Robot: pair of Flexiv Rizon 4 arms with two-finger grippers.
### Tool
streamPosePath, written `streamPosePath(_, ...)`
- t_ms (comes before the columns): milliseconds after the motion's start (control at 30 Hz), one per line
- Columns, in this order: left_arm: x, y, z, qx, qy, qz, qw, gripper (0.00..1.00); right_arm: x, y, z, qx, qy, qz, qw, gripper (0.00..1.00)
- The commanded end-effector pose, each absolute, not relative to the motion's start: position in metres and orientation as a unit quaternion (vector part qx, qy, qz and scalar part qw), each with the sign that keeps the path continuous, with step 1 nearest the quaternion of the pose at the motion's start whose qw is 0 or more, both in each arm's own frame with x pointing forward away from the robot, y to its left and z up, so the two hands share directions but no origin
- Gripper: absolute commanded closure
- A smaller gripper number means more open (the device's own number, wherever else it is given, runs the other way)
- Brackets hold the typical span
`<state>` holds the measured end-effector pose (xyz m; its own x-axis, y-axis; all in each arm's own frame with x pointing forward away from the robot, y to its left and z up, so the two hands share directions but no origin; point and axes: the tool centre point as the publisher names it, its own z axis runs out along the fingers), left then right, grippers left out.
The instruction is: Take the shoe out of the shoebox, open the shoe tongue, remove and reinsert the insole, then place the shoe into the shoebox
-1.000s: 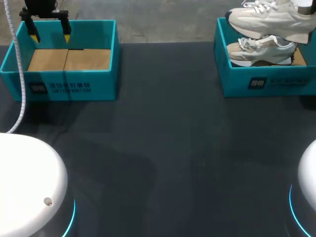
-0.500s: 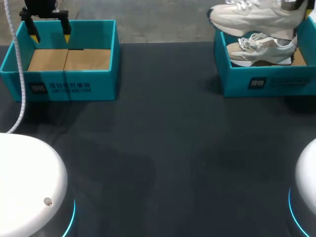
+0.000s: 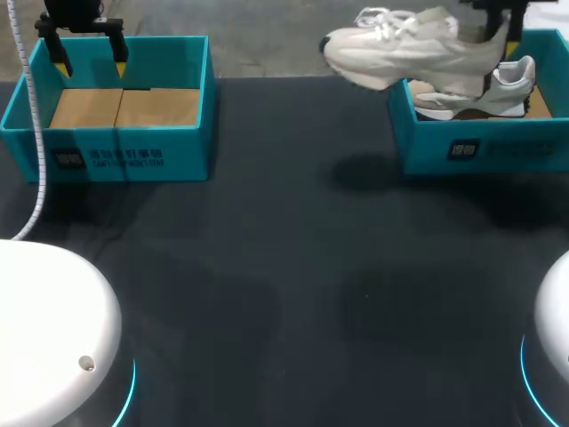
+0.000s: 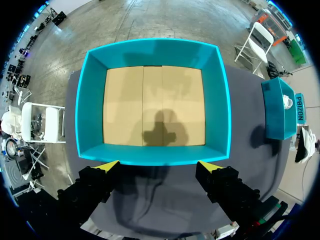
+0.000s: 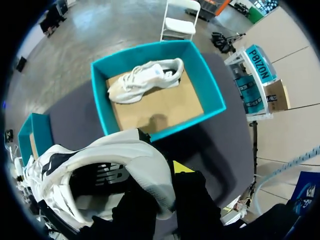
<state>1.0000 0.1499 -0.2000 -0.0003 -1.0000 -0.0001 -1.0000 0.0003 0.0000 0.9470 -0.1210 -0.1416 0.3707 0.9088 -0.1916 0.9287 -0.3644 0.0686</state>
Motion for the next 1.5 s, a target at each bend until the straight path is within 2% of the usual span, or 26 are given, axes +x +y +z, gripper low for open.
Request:
streamPosePath(33,1.0,0.15,-0.2,-0.707,0.707,0.0,0.0,0.0,0.913,-0.096,-0.145,0.823,0.554,-0.034,0.121,1.0)
streamPosePath(300,1.0,0.15,-0.2,-0.707,0.707,0.0,0.0,0.0,0.86,-0.047,-0.16,0.822,0.549,-0.063,0.139,1.0)
streamPosePath(900,1.0,0.15,-0.2,-0.707,0.707,0.0,0.0,0.0,0.766,0.041,-0.189,0.837,0.526,-0.08,0.126,1.0)
streamPosePath(1233,1.0,0.15,-0.2,-0.707,0.707,0.0,0.0,0.0,0.725,0.066,-0.202,0.833,0.526,-0.108,0.134,1.0)
streamPosePath(1500,1.0,0.15,-0.2,-0.707,0.707,0.0,0.0,0.0,0.714,0.073,-0.213,0.832,0.529,-0.122,0.114,1.0)
